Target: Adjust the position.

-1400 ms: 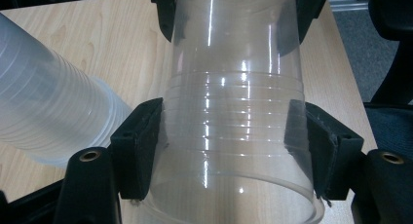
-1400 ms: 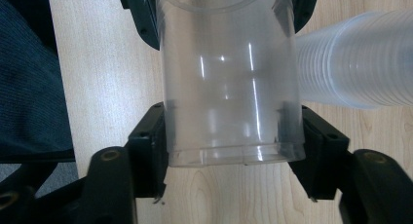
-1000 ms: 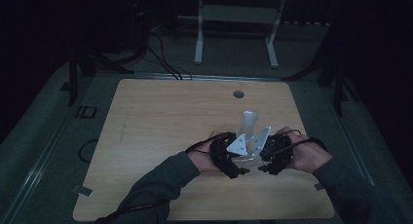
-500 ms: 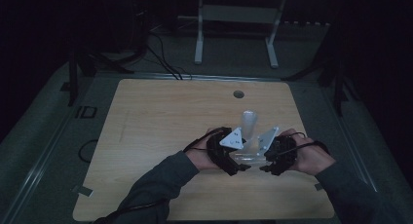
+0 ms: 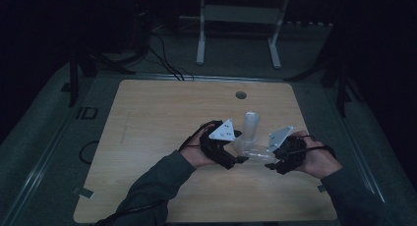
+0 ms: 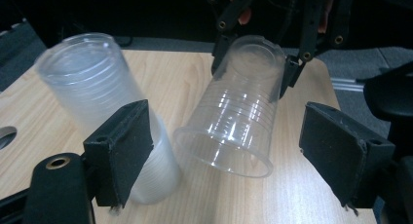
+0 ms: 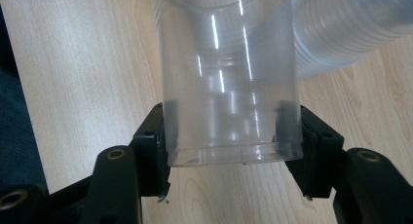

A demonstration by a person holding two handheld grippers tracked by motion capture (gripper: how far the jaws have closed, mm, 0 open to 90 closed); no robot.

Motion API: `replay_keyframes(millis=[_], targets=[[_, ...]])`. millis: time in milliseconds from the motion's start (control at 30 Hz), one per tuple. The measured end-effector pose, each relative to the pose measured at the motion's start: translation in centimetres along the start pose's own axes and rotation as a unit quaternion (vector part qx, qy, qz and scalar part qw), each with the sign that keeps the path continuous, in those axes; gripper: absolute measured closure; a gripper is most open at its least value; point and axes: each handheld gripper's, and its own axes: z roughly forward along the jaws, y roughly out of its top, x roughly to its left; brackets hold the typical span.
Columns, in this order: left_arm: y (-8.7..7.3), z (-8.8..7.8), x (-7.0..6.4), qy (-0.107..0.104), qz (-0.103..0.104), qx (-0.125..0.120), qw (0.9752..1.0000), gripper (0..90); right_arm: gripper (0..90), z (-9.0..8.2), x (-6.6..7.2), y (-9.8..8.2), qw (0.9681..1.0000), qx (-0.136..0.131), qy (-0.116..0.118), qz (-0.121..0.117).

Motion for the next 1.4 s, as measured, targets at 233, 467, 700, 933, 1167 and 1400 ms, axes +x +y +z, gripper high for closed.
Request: replay_keyframes(millis=[233,467,700,933,1167,1400], targets=[[-0.1,-0.7,0.3,0.005,-0.004,-0.008,0.9999,19.7,41.6,-0.1,-0.1,-0.5,0.9992,-0.034,-0.011,0.015],[0.0,-1.2,0.3,0.002,-0.009,-0.022,0.9997,19.3,41.7,-0.8,-0.3,-1.3,0.9969,-0.067,-0.028,0.031],[0.3,-1.7,0.3,0.005,-0.011,-0.035,0.9993,19.0,41.7,-1.2,-0.2,-2.2,0.9933,-0.1,-0.037,0.045],[0.6,-2.7,0.6,0.01,-0.017,-0.052,0.9984,18.9,41.7,-1.6,0.0,-3.1,0.9882,-0.133,-0.048,0.058],[0.4,-3.0,0.9,0.016,-0.025,-0.056,0.998,18.9,41.8,-1.7,0.1,-4.2,0.9786,-0.177,-0.058,0.087],[0.2,-2.8,1.0,0.017,-0.029,-0.054,0.998,18.9,41.8,-1.9,0.6,-5.4,0.9627,-0.229,-0.072,0.124]])
